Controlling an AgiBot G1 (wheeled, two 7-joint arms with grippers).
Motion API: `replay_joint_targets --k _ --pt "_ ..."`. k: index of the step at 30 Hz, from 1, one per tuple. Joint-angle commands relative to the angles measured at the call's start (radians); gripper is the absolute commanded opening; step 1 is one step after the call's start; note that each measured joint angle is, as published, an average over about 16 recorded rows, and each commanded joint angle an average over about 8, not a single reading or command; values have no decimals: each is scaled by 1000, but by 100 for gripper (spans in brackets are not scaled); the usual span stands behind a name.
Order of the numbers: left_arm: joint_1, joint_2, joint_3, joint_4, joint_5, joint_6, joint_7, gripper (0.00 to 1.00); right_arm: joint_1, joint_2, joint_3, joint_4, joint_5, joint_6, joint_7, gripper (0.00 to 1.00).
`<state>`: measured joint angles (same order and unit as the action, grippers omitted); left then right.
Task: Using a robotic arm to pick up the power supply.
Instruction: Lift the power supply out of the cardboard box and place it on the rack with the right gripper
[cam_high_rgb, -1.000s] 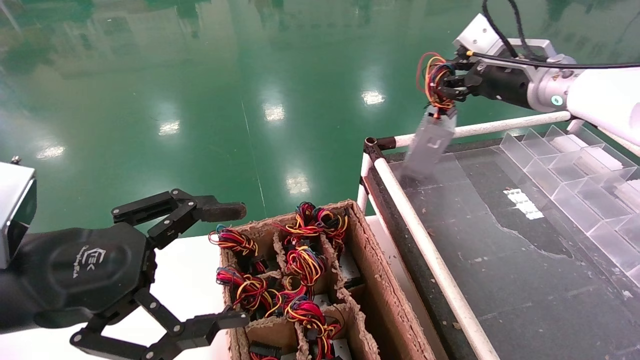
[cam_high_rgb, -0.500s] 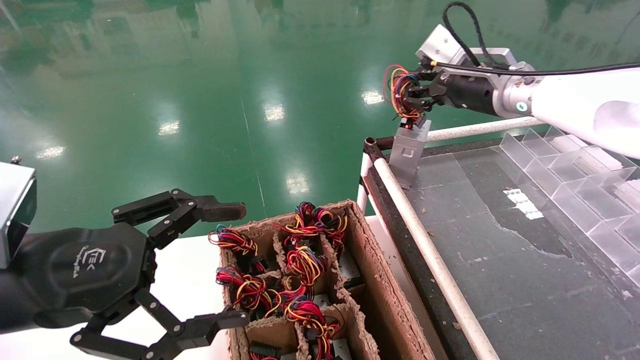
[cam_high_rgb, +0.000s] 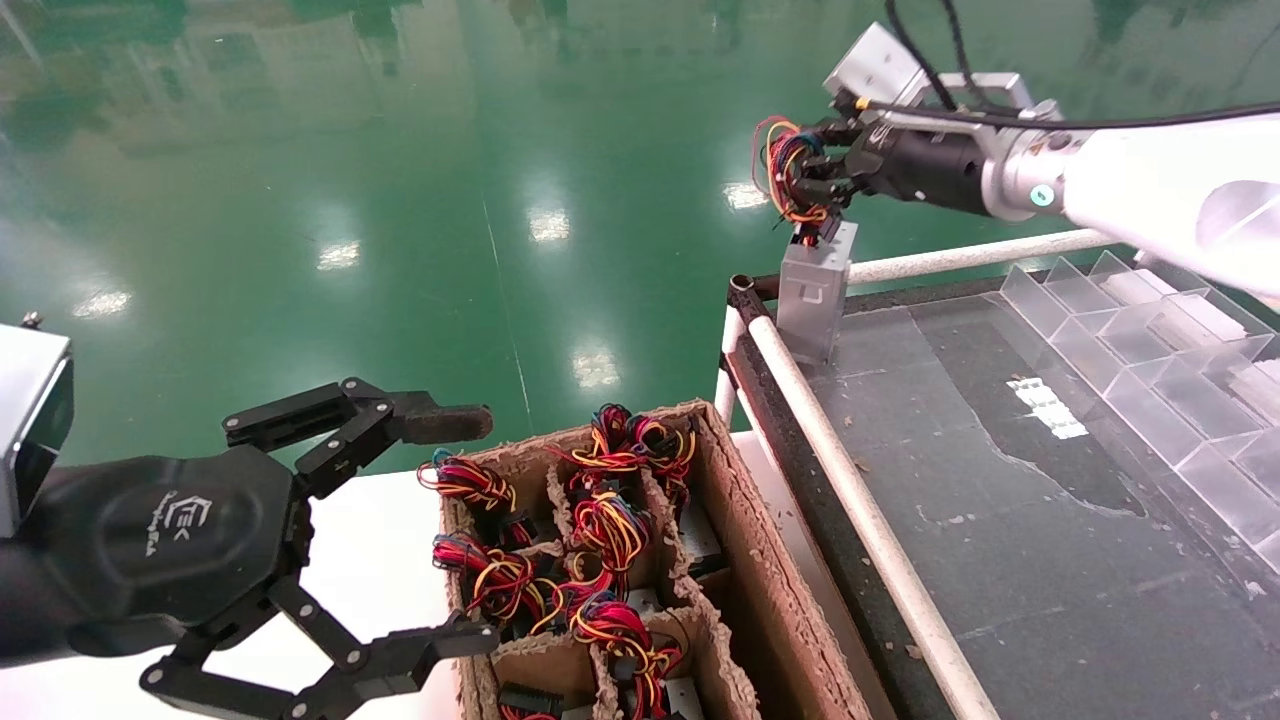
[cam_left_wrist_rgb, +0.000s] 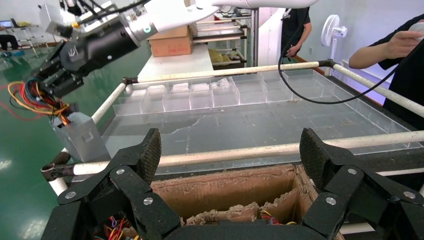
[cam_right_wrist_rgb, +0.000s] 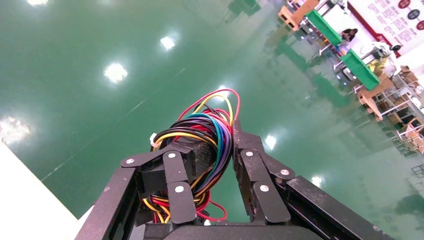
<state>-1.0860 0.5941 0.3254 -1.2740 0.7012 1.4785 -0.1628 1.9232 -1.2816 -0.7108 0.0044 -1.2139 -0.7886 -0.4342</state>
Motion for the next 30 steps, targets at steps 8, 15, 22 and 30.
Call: replay_joint_targets --k 8,15,22,30 --pt "0 0 0 0 0 0 0 100 13 36 6 -7 8 -50 15 0" --pt "0 0 0 0 0 0 0 100 19 78 3 -14 4 -95 27 0" --pt "0 0 1 0 0 0 0 100 26 102 -3 -16 -5 -148 47 0" --pt "0 0 1 0 -1 0 0 100 27 114 -12 -15 -18 -171 58 0"
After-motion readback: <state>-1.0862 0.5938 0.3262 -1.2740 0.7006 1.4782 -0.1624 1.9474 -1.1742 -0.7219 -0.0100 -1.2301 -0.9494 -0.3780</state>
